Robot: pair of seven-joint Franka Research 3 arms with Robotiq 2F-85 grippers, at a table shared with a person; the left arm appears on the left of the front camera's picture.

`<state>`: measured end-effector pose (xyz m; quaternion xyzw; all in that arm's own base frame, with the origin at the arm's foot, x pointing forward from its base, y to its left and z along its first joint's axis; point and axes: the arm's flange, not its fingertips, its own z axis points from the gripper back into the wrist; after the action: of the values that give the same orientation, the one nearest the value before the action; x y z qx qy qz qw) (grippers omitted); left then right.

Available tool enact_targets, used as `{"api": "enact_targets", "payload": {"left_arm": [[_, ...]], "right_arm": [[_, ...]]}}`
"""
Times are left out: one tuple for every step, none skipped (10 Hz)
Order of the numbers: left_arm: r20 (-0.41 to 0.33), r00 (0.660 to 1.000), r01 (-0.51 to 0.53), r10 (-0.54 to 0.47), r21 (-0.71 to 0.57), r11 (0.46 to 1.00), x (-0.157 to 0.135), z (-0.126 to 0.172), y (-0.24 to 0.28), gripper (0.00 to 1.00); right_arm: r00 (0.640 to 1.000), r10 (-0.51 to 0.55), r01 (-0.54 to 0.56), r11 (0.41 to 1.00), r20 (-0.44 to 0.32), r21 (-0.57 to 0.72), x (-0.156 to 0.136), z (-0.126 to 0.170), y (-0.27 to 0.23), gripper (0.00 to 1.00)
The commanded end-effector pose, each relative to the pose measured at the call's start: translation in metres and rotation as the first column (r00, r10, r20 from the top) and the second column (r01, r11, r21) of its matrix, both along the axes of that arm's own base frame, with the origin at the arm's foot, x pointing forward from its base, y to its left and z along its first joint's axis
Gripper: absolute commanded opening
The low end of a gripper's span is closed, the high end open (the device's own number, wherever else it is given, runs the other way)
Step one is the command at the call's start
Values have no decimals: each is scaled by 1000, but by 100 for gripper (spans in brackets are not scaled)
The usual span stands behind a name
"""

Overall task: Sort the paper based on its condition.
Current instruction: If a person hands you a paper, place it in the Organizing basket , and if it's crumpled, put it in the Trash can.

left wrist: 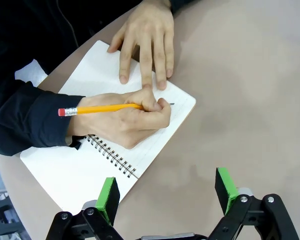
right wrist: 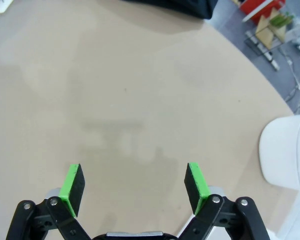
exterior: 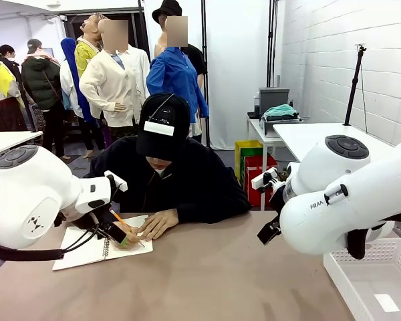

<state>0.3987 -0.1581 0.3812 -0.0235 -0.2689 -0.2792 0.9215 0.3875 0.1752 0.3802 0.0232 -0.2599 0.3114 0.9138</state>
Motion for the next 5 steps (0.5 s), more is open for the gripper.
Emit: {"api": "enact_targets", "payload": {"left_arm": [[-47, 997, -58, 54, -87, 995, -12, 45, -11, 100], [-53, 996, -71, 66, -102, 992, -15, 63, -11, 100], [-74, 995, -71, 63, -105, 992, -16, 78, -11, 100], [-110, 993, -62, 49, -119, 991, -18, 95, -12, 100], [-125, 992, -47, 32, -121, 992, -17, 115, -10, 100]], "right_arm": [[997, -22, 26, 998, -74, 63, -18, 40, 12, 100], [994, 19, -13, 998, -104, 59, -23, 59, 24, 100], [993, 41, -36, 998, -114, 48, -29, 76, 32, 100], [992, 63, -59, 998, -112, 35, -35, 95, 36, 100], [991, 82, -79, 996, -108, 29, -36, 113, 39, 100]]}}
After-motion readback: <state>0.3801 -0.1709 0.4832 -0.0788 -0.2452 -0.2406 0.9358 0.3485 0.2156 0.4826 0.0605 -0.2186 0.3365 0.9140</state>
